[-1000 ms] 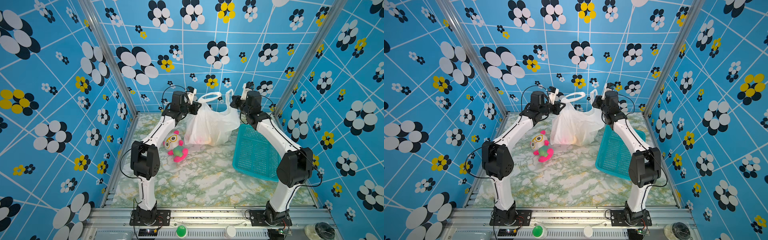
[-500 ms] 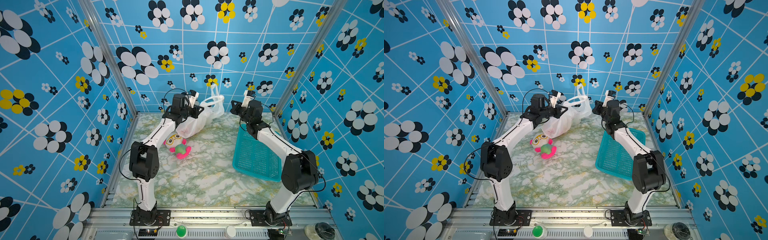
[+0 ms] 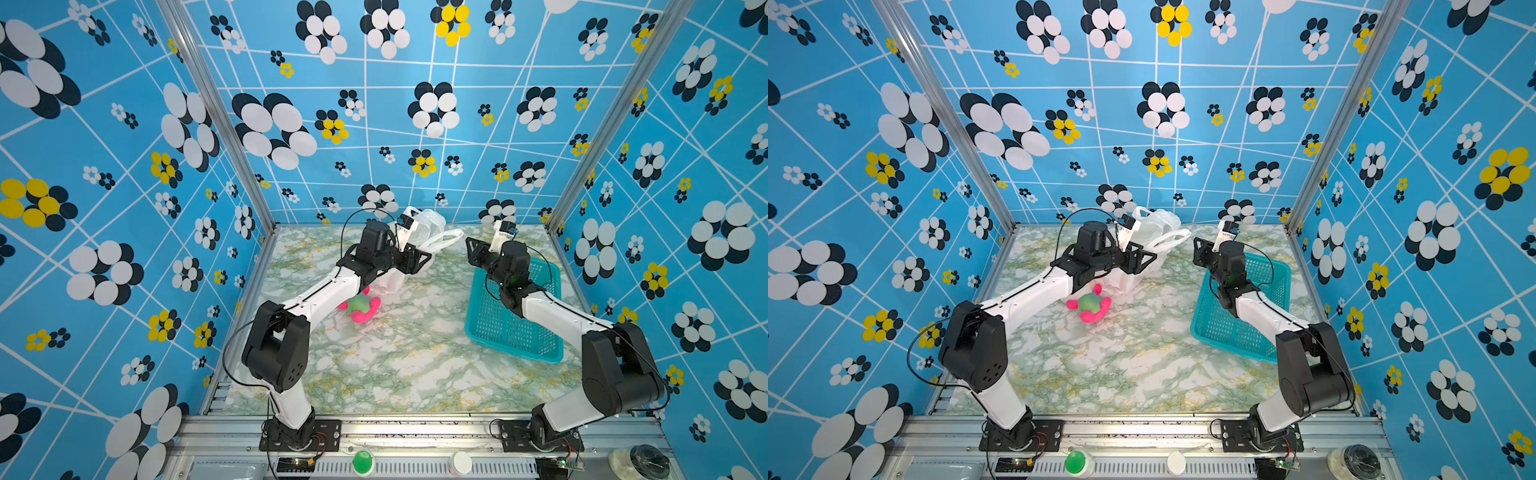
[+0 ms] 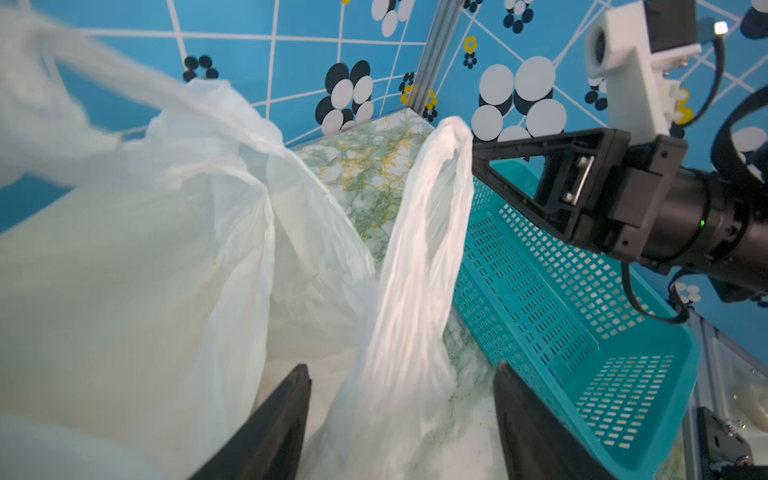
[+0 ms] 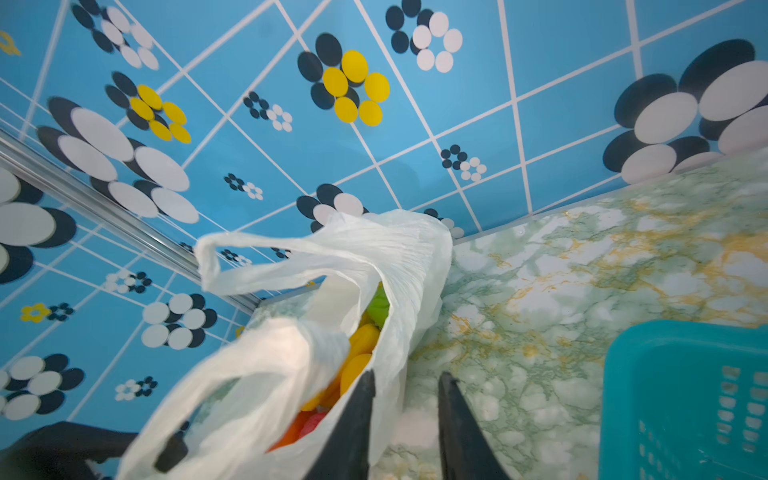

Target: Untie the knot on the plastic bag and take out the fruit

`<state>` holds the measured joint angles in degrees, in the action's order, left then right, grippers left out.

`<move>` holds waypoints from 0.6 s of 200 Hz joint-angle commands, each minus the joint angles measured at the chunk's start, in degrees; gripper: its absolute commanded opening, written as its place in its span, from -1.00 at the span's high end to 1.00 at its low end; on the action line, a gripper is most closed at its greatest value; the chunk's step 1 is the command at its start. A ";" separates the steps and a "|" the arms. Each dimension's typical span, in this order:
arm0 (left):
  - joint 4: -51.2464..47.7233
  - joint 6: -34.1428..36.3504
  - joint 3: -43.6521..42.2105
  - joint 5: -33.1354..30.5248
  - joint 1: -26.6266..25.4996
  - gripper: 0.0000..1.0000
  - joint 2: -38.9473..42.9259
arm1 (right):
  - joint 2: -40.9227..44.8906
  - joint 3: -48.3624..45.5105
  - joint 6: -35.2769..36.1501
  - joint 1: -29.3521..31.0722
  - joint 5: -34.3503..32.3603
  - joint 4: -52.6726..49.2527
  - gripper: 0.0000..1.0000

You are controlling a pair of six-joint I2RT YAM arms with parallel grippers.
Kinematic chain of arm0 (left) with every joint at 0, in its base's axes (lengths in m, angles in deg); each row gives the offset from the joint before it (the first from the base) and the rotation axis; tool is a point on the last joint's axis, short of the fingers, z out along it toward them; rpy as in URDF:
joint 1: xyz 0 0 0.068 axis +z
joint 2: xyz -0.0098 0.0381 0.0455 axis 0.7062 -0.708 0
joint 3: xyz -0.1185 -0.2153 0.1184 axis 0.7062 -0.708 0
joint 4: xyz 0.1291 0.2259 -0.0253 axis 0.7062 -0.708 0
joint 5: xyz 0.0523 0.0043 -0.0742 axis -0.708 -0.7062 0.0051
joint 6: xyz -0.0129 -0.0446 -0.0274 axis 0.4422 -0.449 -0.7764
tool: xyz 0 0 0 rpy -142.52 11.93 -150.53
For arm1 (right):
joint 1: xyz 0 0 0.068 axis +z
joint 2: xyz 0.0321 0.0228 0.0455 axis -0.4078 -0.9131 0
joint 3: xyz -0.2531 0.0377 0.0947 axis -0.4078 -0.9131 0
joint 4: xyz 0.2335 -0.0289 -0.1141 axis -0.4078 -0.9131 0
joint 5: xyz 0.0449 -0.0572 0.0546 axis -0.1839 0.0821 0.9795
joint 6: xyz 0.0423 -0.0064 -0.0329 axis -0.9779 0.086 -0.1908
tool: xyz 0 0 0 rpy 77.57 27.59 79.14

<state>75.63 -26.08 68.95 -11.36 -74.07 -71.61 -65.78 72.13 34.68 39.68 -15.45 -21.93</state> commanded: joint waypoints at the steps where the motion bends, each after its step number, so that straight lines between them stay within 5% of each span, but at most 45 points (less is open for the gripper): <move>1: 0.71 2.26 -2.73 -3.06 -1.55 -0.78 4.15 | 3.35 0.26 3.40 0.38 2.07 -3.26 -0.18; 43: -7.11 1.96 2.54 -17.27 -1.62 -0.95 9.15 | 4.42 3.86 4.92 0.55 9.14 -10.40 -0.90; 79: -15.83 2.33 11.17 -25.76 -1.31 -0.95 6.18 | -1.82 8.92 0.27 0.69 18.96 -9.05 -0.99; 120: -22.68 0.36 18.80 -25.79 -0.34 -0.94 0.32 | -8.02 13.13 -2.98 0.91 15.86 -10.04 -0.98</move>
<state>60.83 -24.63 83.66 -34.60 -75.25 -66.78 -70.50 82.01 34.70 40.27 -0.26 -30.96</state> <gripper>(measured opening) 0.972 0.991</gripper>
